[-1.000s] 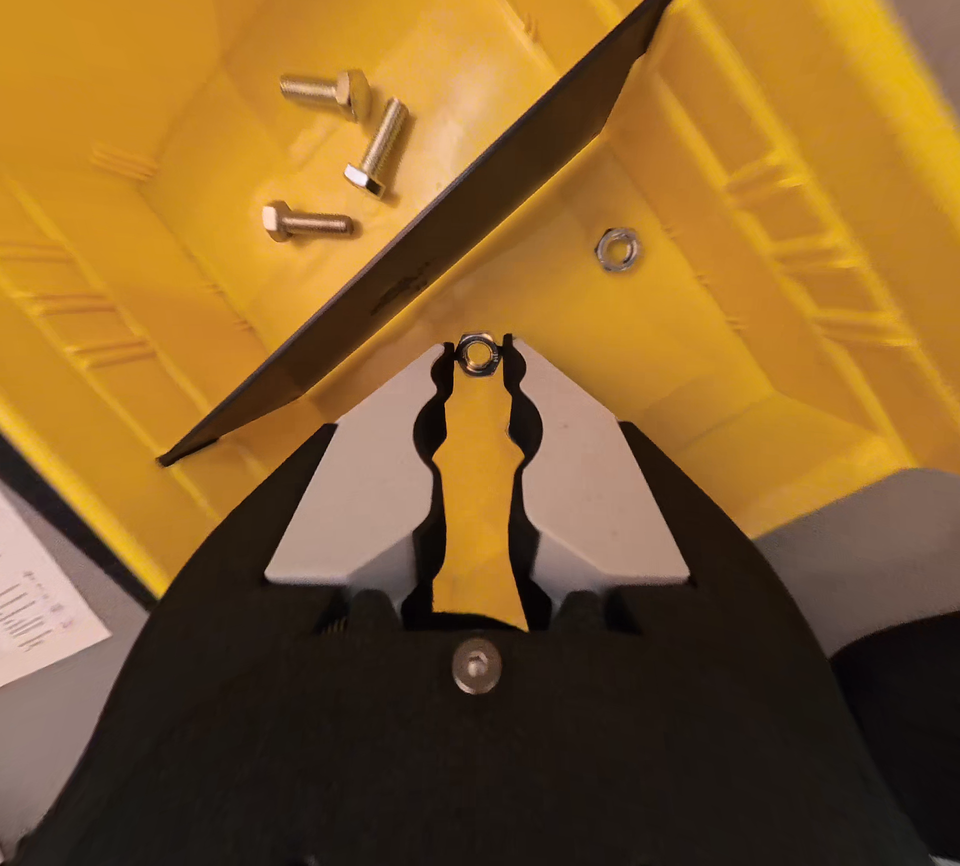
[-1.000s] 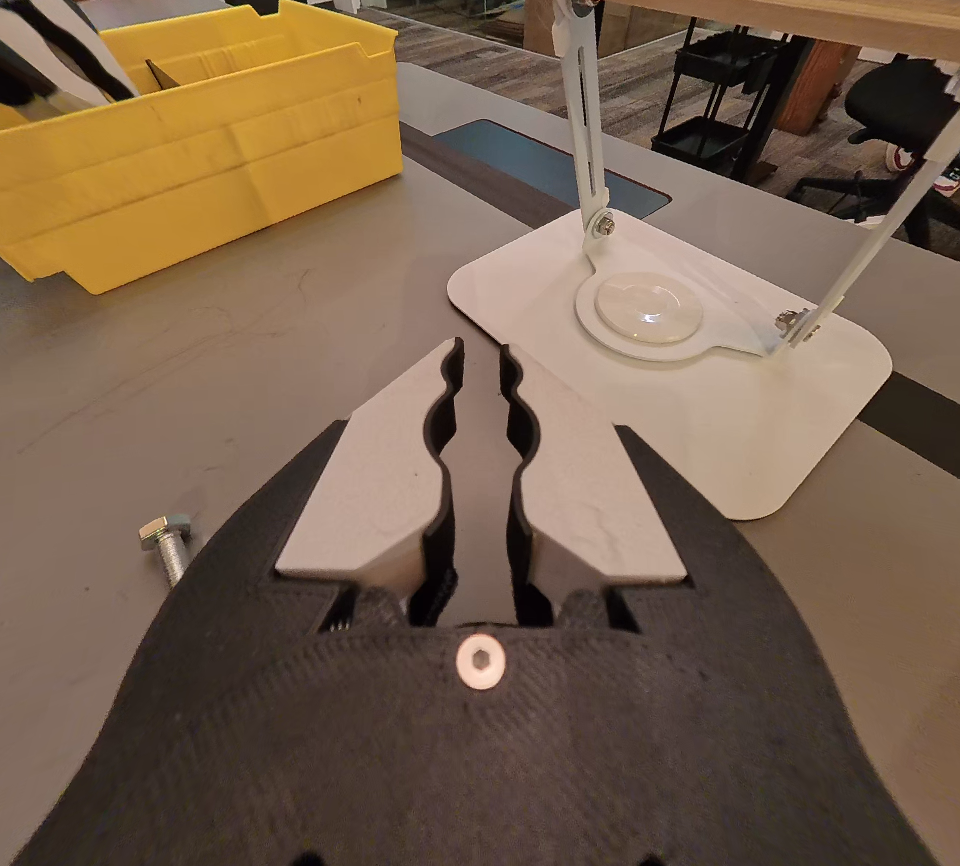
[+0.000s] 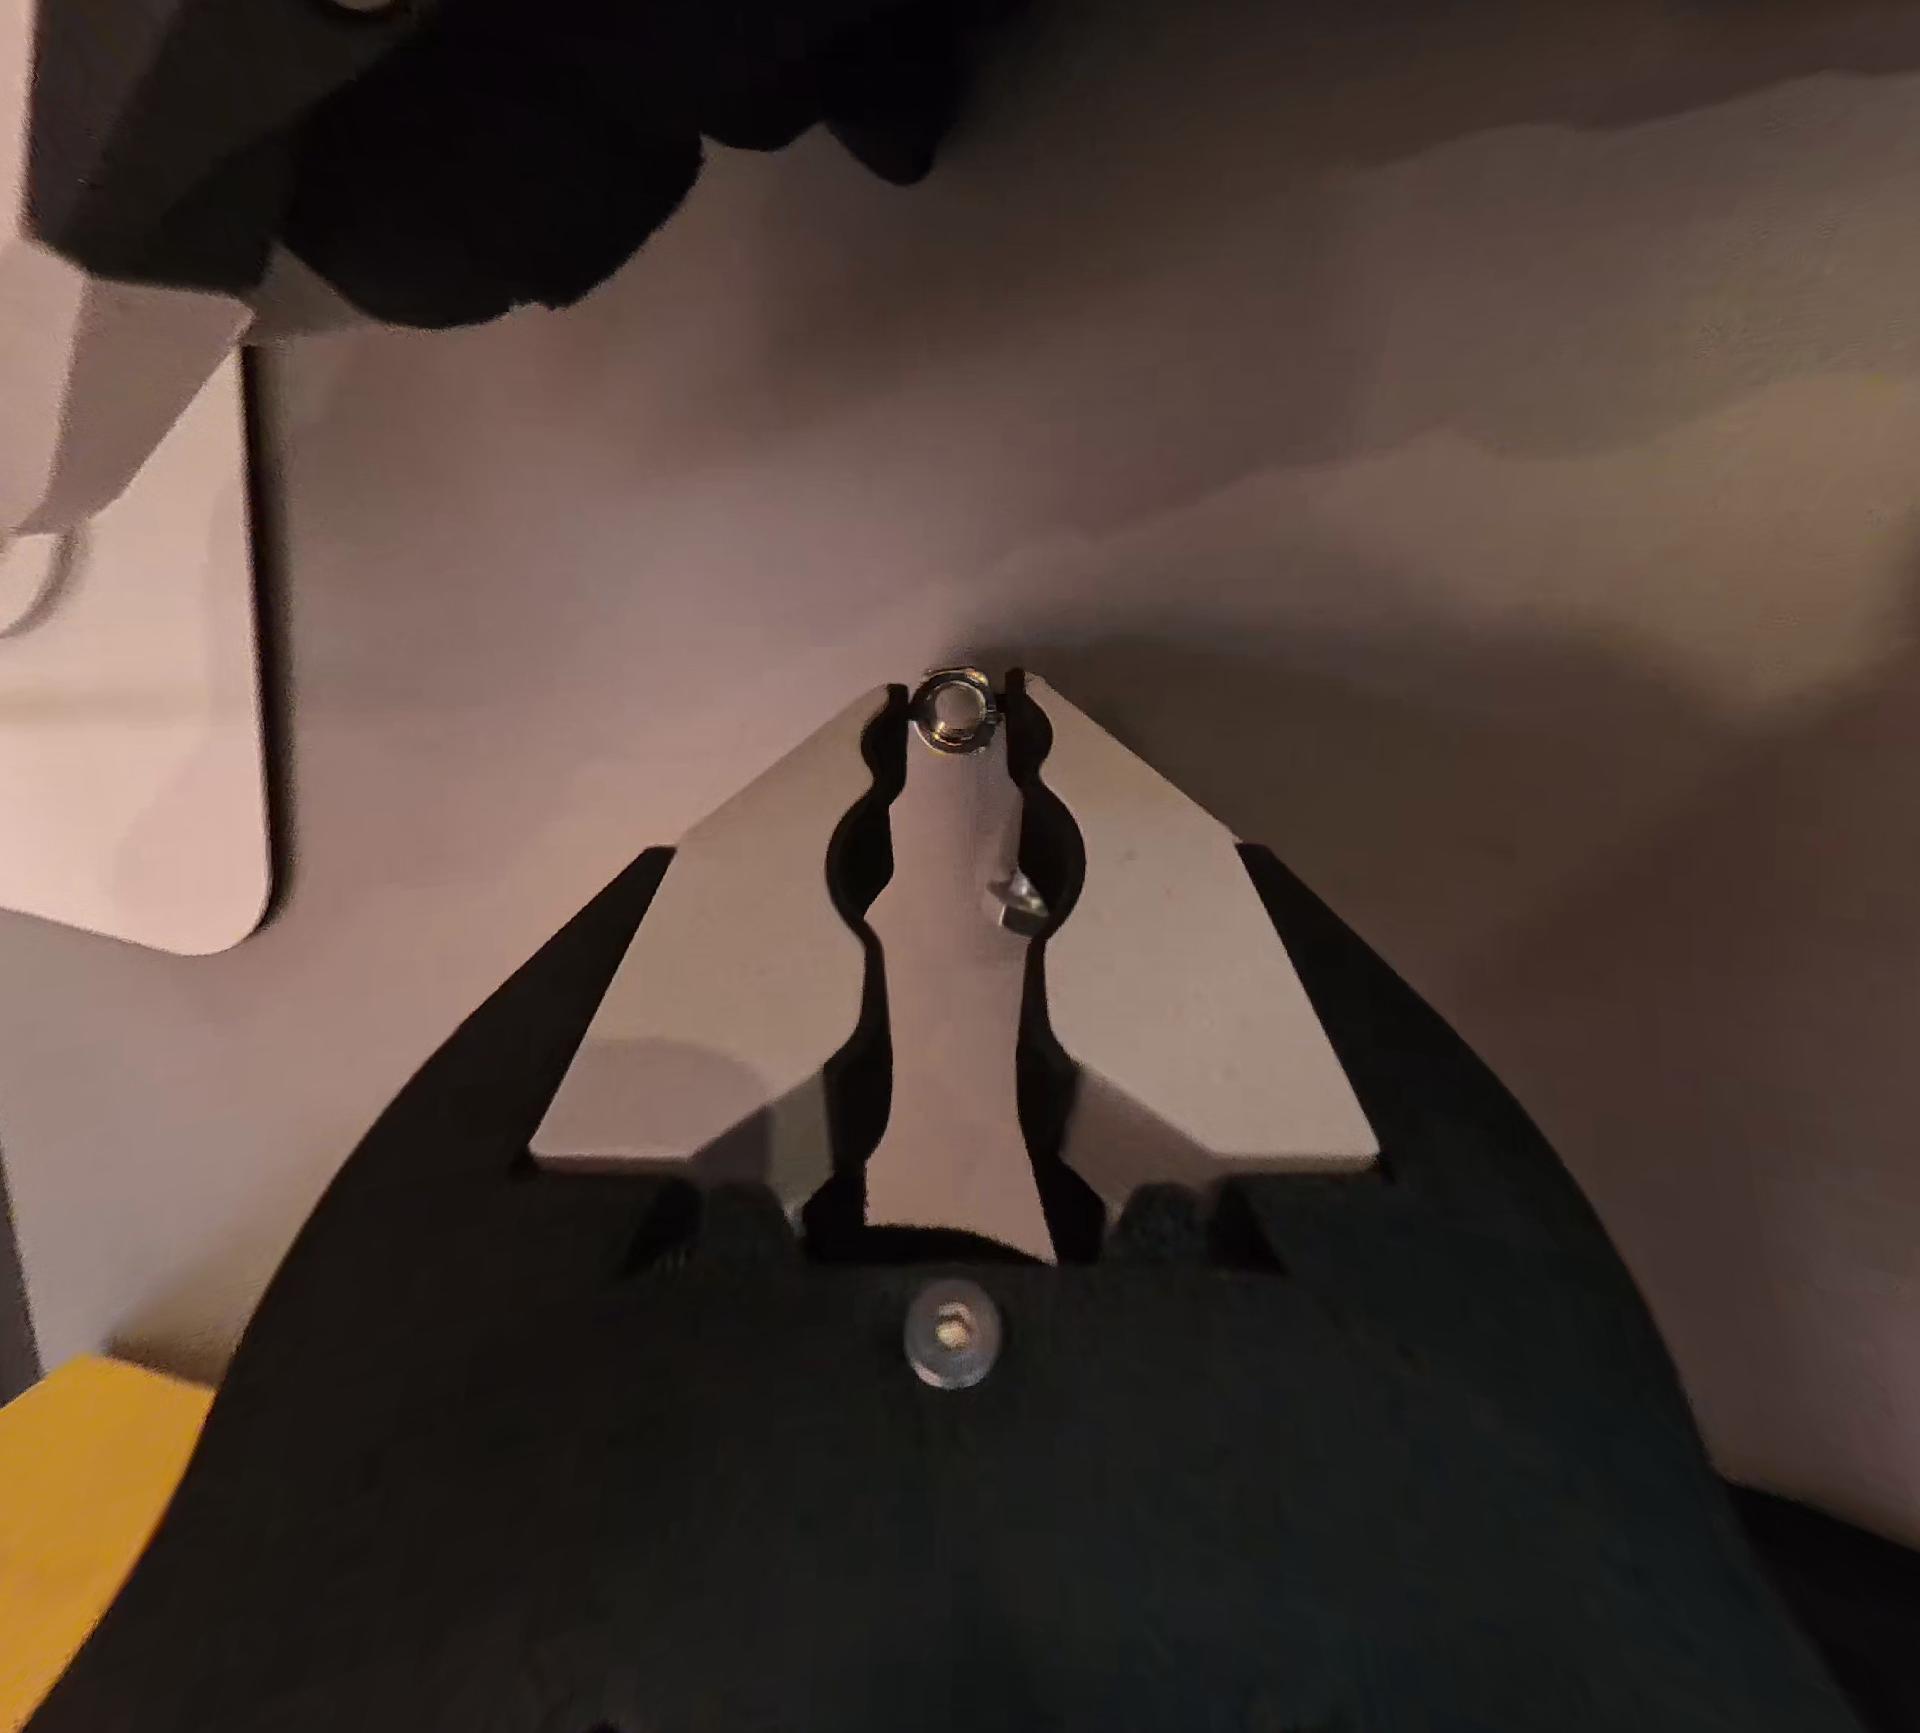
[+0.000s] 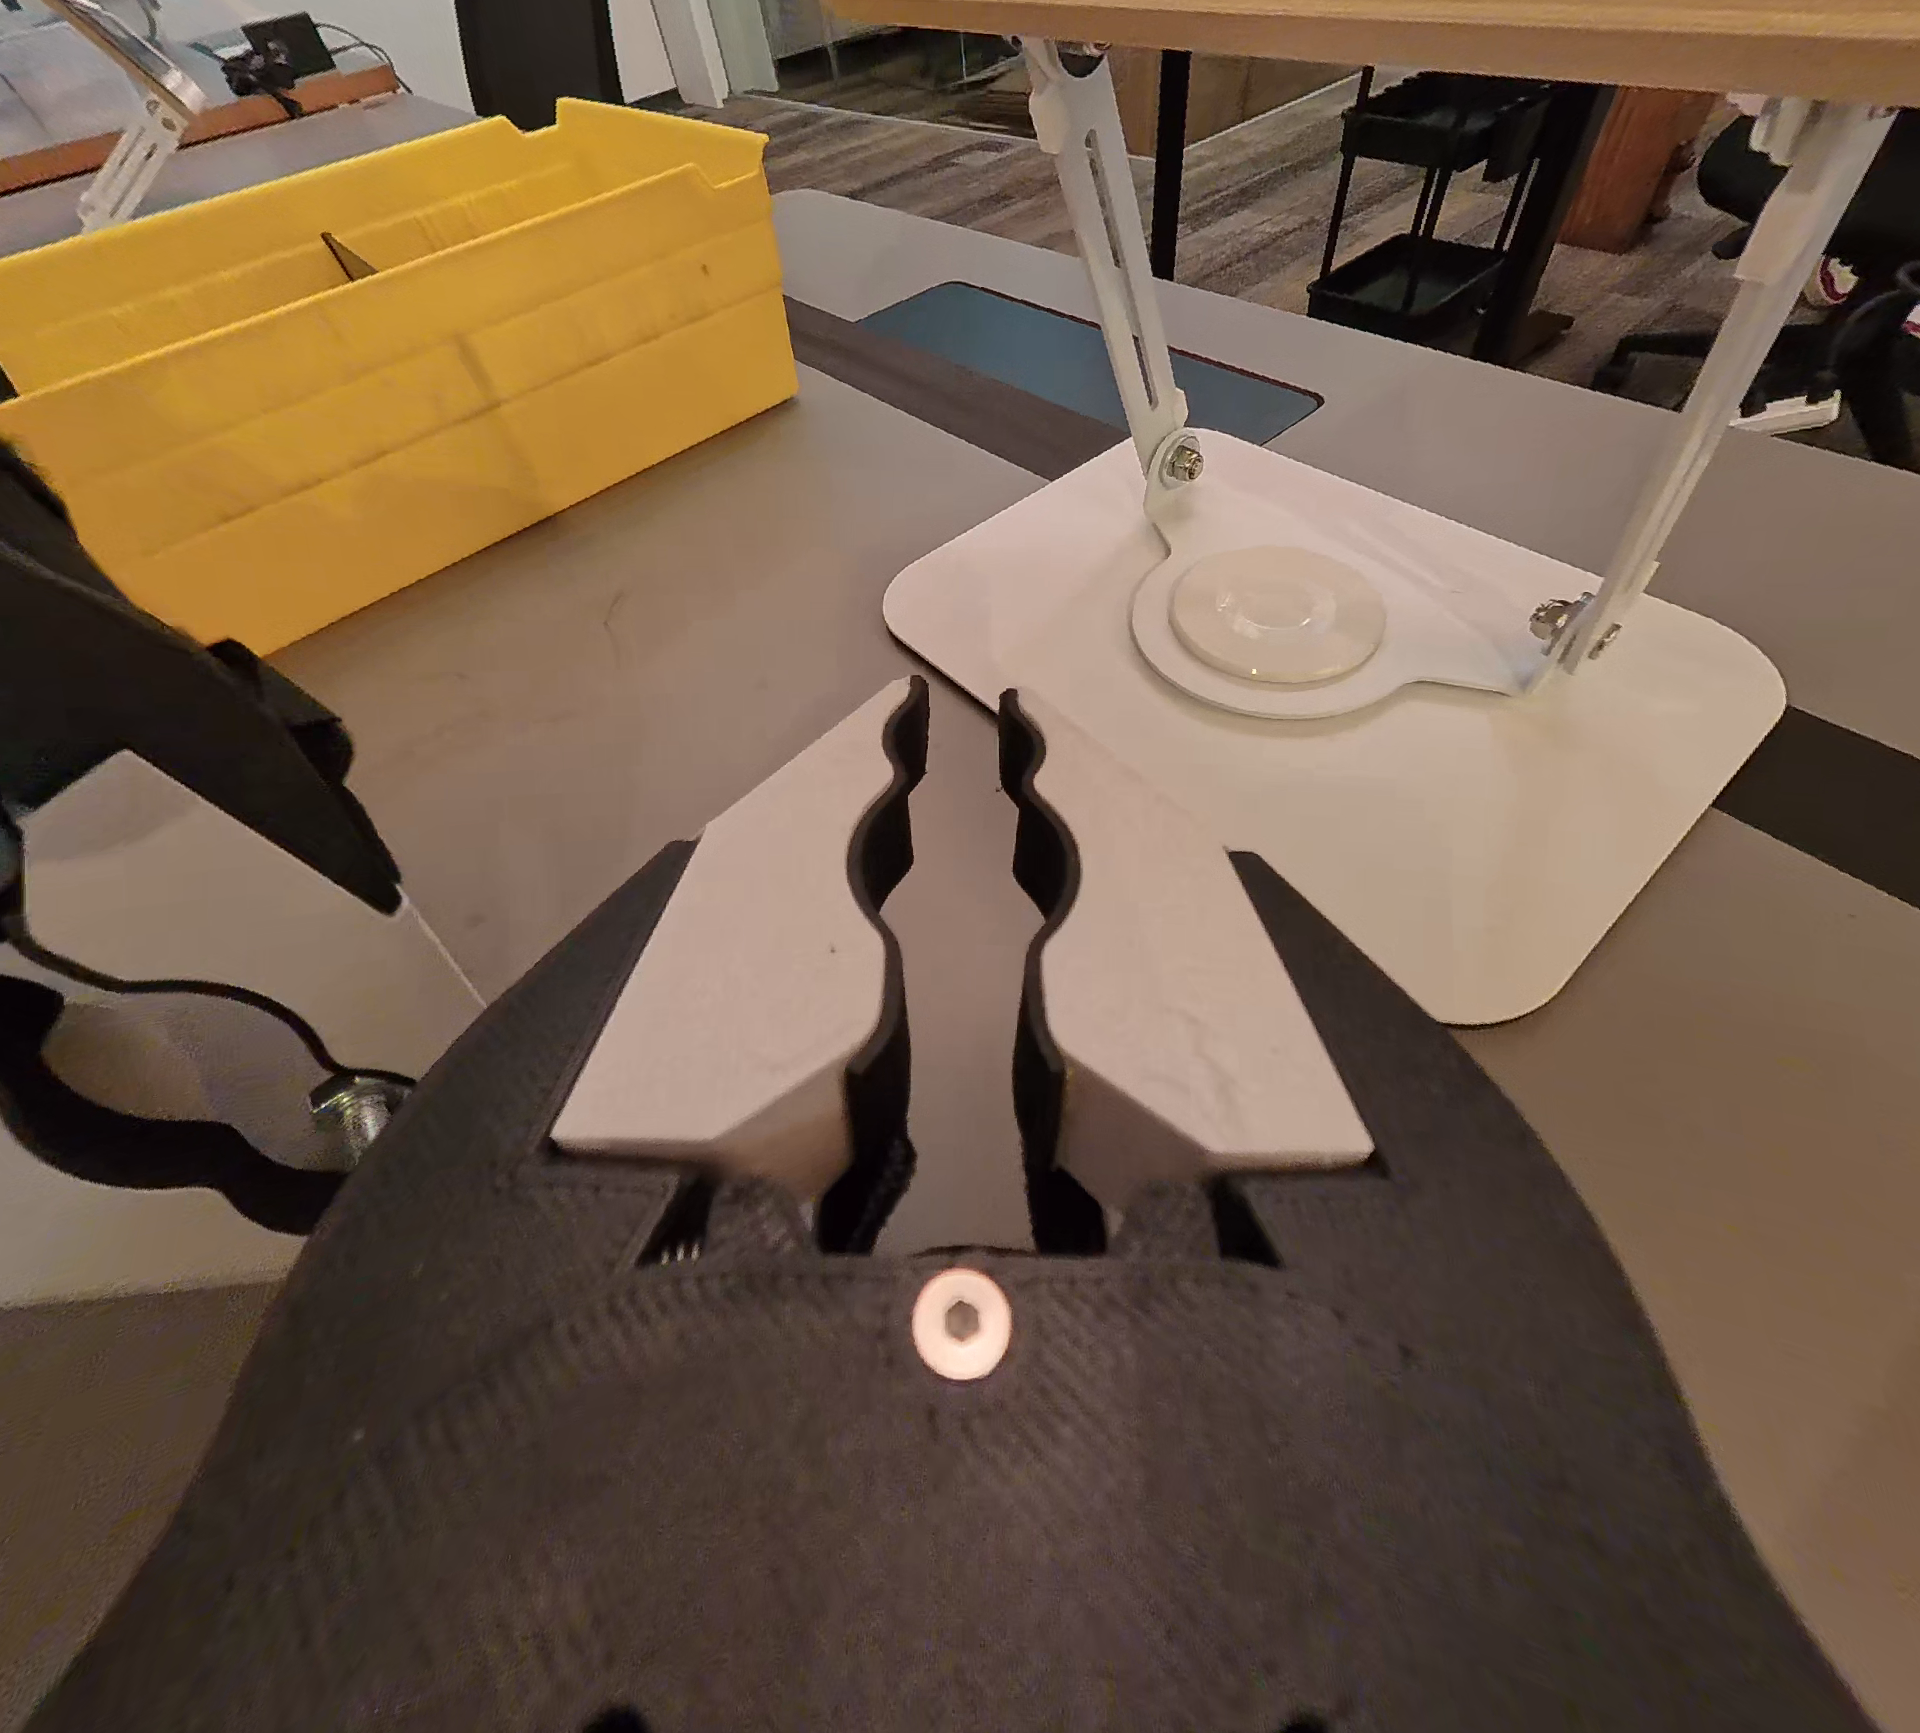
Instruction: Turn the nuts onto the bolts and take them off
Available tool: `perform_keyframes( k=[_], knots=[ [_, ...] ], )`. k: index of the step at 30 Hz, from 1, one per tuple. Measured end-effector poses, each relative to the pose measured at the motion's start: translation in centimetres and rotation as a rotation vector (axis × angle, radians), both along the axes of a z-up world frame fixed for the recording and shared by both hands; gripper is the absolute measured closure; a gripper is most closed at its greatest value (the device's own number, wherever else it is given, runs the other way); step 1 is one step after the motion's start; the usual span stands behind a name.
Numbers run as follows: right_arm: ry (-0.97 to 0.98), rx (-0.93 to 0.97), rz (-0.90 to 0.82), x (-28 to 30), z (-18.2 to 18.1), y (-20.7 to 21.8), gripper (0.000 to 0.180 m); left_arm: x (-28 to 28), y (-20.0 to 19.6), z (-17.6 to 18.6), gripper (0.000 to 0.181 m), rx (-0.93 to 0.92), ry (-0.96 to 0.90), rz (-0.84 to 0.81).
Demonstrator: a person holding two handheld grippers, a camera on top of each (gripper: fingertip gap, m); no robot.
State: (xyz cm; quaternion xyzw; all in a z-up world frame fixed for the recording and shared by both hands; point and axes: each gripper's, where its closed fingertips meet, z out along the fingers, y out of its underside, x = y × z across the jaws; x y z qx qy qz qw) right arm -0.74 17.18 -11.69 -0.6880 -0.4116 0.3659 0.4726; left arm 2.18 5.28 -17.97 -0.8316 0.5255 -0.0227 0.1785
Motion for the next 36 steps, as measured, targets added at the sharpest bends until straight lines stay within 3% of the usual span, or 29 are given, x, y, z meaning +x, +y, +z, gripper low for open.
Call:
perform_keyframes(
  k=[11, 15, 21, 26, 36],
  knots=[
    [-0.005, 0.002, 0.003, -0.1, -0.1, 0.0, 0.168, 0.4, 0.1, -0.9, 0.163, -0.006, -0.02, 0.009],
    [-0.003, 0.0, 0.004, -0.1, -0.1, 0.0, 0.168, 0.1, 0.0, -0.5, 0.154, 0.006, -0.029, 0.018],
    [0.001, -0.003, 0.004, -0.1, 0.0, 0.0, 0.168, -1.3, -1.6, 1.0, 0.151, 0.001, -0.063, 0.003],
    [-0.003, -0.001, 0.008, -0.1, -0.1, 0.0, 0.169, -2.6, -3.2, -0.2, 0.15, -0.026, -0.018, -0.02],
    [-0.002, 0.001, 0.019, -0.2, 0.0, -0.2, 0.167, -2.5, -2.8, -0.9, 0.172, 0.007, -0.07, 0.013]
  ],
)
